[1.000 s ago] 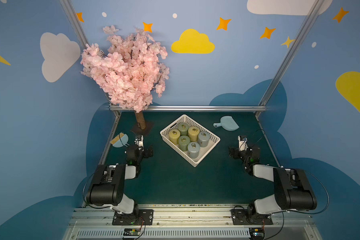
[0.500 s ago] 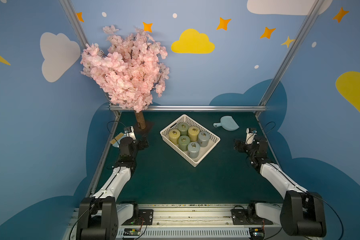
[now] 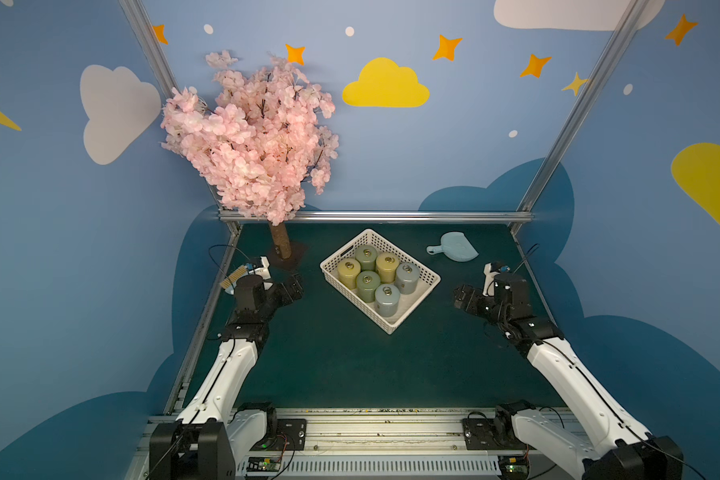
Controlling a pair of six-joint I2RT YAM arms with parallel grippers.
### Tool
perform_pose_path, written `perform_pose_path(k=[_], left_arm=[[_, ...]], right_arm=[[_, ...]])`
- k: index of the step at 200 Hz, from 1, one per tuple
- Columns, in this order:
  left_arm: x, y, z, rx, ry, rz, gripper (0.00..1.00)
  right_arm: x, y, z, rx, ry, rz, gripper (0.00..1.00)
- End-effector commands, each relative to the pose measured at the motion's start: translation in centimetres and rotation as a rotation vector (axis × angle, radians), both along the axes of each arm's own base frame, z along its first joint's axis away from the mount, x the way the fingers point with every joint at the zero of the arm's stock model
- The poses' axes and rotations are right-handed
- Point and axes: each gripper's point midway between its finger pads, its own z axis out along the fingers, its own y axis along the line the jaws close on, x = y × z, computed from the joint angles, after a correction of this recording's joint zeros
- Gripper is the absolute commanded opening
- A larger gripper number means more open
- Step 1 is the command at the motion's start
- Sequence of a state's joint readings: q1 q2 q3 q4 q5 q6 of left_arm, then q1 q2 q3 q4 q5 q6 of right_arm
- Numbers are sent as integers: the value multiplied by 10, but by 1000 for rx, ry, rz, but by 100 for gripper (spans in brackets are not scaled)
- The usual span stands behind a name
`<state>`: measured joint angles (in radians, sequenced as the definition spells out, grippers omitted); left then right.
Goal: Take the tea canister out of the basket
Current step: Adjust the basket at the center of the board.
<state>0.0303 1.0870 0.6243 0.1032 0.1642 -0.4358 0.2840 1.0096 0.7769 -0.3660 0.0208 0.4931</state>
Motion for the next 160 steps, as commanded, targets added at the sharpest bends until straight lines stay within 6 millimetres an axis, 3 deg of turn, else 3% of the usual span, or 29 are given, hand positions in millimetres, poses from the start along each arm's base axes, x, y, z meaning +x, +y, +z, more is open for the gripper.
perform_pose_path(k=[1, 36, 57, 160], left_arm=[[7, -27, 9, -96, 10, -129, 100], [25, -40, 6, -167, 41, -187, 100], [38, -46, 3, -190, 55, -212, 100], [106, -63, -40, -253, 136, -272, 100]], right_arm=[[-4, 13, 1, 10, 71, -4, 97], [3, 45, -13, 2, 127, 44, 96], [6, 58, -25, 4, 183, 40, 89], [19, 98, -59, -33, 271, 58, 85]])
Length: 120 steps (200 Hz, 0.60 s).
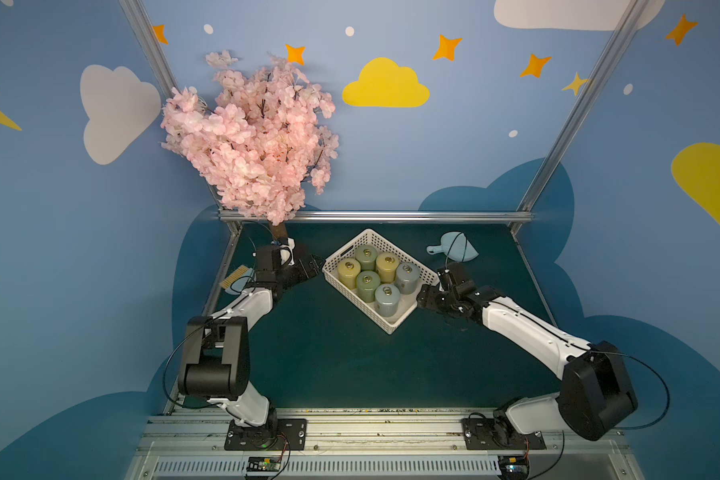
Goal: Take the tea canister out of the basket
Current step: Adjust the basket at the center of the board.
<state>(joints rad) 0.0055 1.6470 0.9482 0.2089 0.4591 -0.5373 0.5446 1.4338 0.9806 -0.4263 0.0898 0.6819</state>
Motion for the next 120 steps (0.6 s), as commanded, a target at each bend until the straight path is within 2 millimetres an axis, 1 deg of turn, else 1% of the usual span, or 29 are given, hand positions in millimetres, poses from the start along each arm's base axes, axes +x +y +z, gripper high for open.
perform_pose_path(k=[1, 12, 18, 30, 60, 70, 97, 120], left_arm=[[16, -8, 3, -31, -27, -32, 100], [22, -12, -2, -47, -17, -50, 100], [26, -15, -3, -58, -17, -64, 100], [32, -20, -8, -67, -12, -84, 100], [42, -35, -20, -92, 5, -137, 100], [45, -38, -22, -101, 6, -148, 100], [48, -47, -27, -116, 11, -182, 100], [47, -55, -29, -130, 12, -213, 100]], right_arm=[[6, 6, 4, 4, -13, -16, 85], [7, 9, 1, 5, -5, -12, 84], [8, 10, -1, 6, 1, -12, 84], [8, 13, -4, 9, 10, -5, 81], [10, 17, -10, 6, 22, 2, 77], [11, 19, -11, 5, 28, 3, 77], [12, 21, -13, 1, 34, 8, 76], [13, 21, -15, -4, 40, 6, 76]])
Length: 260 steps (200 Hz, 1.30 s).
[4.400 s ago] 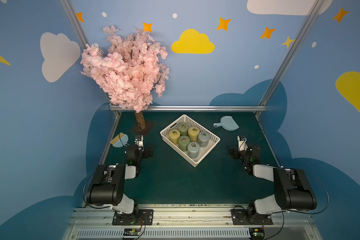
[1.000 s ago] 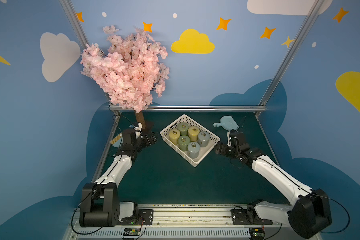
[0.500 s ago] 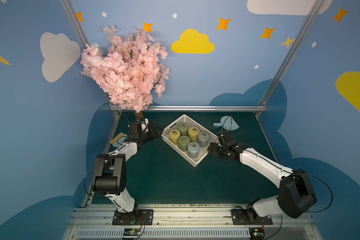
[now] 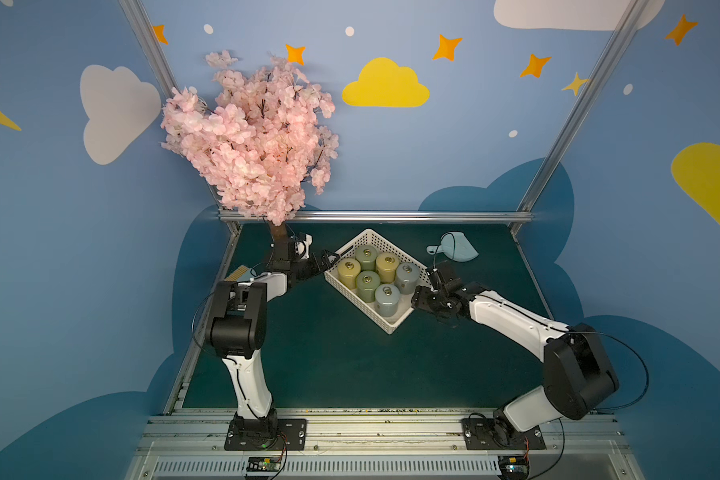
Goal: Take the tea canister out of the basket
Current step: Adjust the basket at the center of the board.
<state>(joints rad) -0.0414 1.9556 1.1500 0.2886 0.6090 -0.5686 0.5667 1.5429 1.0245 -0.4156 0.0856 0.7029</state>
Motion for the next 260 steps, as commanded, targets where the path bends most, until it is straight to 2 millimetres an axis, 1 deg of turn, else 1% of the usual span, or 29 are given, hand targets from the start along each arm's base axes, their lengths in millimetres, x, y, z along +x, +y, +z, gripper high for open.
perform_pose_path(k=[1, 58, 77, 123, 169, 186, 222, 260], left_arm=[[2, -11, 10, -31, -36, -55, 100], [-15, -18, 12, -55, -42, -92, 100], [-22, -21, 16, -61, -51, -104, 100], [-39, -32, 22, -65, -65, -138, 100], [-60, -46, 24, -68, -67, -164, 100], [-69, -52, 26, -65, -69, -171, 100], [-86, -54, 27, -50, -73, -166, 100], [-100, -61, 26, -45, -66, -183, 100]], right_arm=[[6, 7, 6, 12, -14, 0, 76], [5, 3, 4, -6, 8, -9, 75], [5, 0, 4, -14, 13, -15, 75], [2, -10, 5, -37, 38, -23, 73], [2, -18, 10, -70, 39, -7, 73], [4, -23, 11, -75, 42, -15, 72], [9, -34, 11, -79, 52, -10, 70], [20, -44, 11, -86, 62, 7, 69]])
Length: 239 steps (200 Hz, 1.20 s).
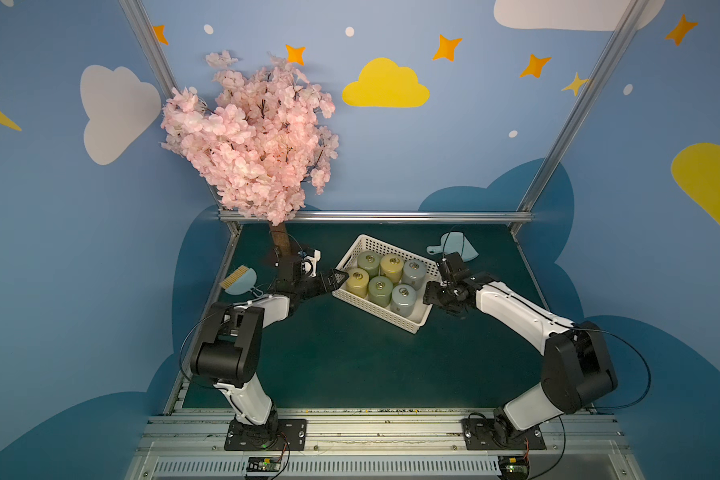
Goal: Take the tea canister out of the basket
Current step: Adjust the basket at the center of the board.
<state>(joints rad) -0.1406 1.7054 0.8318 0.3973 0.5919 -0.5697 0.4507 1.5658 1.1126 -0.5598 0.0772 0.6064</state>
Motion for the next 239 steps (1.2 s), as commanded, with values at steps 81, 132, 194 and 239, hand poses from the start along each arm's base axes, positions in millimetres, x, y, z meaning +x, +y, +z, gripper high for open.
perform_pose_path(k=[81, 132, 194, 239], left_arm=[[-45, -36, 15, -17, -21, -110, 100], [-57, -38, 10, -5, -11, -108, 100], [-76, -47, 11, 15, -24, -122, 100], [-87, -45, 4, 36, 6, -80, 100]], right_arm=[[36, -15, -9, -27, 66, 61, 52], [46, -17, -22, -42, 100, 100, 30], [57, -2, -26, -48, 97, 214, 14], [73, 11, -28, -41, 93, 247, 13]])
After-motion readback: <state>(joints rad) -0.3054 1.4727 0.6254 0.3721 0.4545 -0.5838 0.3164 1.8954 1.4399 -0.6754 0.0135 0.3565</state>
